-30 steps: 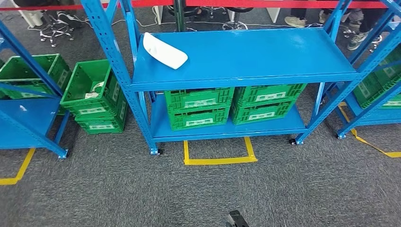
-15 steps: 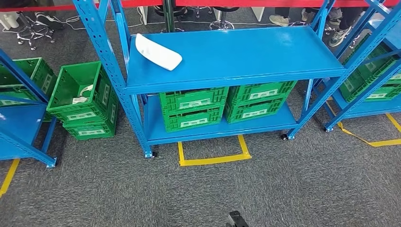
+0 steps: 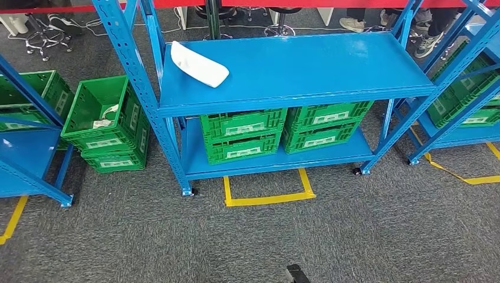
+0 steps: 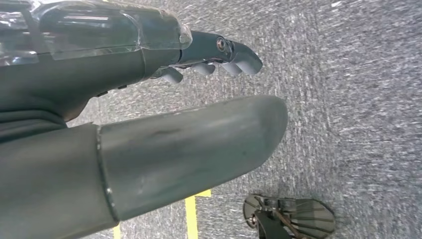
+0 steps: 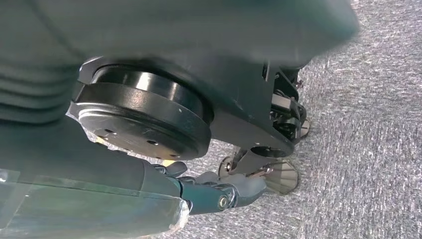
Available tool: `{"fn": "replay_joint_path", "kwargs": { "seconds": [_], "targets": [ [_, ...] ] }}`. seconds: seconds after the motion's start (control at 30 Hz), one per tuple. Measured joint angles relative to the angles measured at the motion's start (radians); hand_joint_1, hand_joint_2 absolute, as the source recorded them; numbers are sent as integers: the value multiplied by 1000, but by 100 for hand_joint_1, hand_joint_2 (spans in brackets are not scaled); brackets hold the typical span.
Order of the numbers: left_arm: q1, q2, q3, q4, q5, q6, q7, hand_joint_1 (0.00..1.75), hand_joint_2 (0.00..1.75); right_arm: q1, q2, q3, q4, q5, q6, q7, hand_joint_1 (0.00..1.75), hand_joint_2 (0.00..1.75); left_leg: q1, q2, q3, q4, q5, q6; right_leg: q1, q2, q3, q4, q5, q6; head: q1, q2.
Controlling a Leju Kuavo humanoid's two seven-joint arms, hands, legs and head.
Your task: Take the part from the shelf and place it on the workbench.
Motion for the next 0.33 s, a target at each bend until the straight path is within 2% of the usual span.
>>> {"fn": "replay_joint_path", "kwargs": {
  "seconds": [0.07,0.13,0.2,0.27,0.33],
  "targets": [
    [0,0,0,0,0,6,11,0,0,0,0,0,0,-2,2,1,0,175,1,0,0,0,0,0,1,0,0,0,0,1,0,0],
    [0,-1,0,0,0,10,19,0,87,0,-1,0,0,-3,3,3,0,175,1,0,1,0,0,0,2,-1,0,1,0,1,-1,0],
    [0,-1,0,0,0,10,23,0,175,0,-1,0,0,-3,4,6,0,87,2,0,1,-1,0,0,2,-1,0,2,-1,1,-1,0],
    [0,-2,0,0,0,10,24,0,175,0,-1,0,0,-3,4,9,0,0,2,0,2,-1,0,0,3,-1,0,2,-1,1,-1,0],
    [0,-3,0,0,0,10,24,0,175,0,-2,1,0,-2,5,10,0,0,2,0,2,-1,0,0,3,-1,0,2,-1,1,-1,0]
  ]
}}
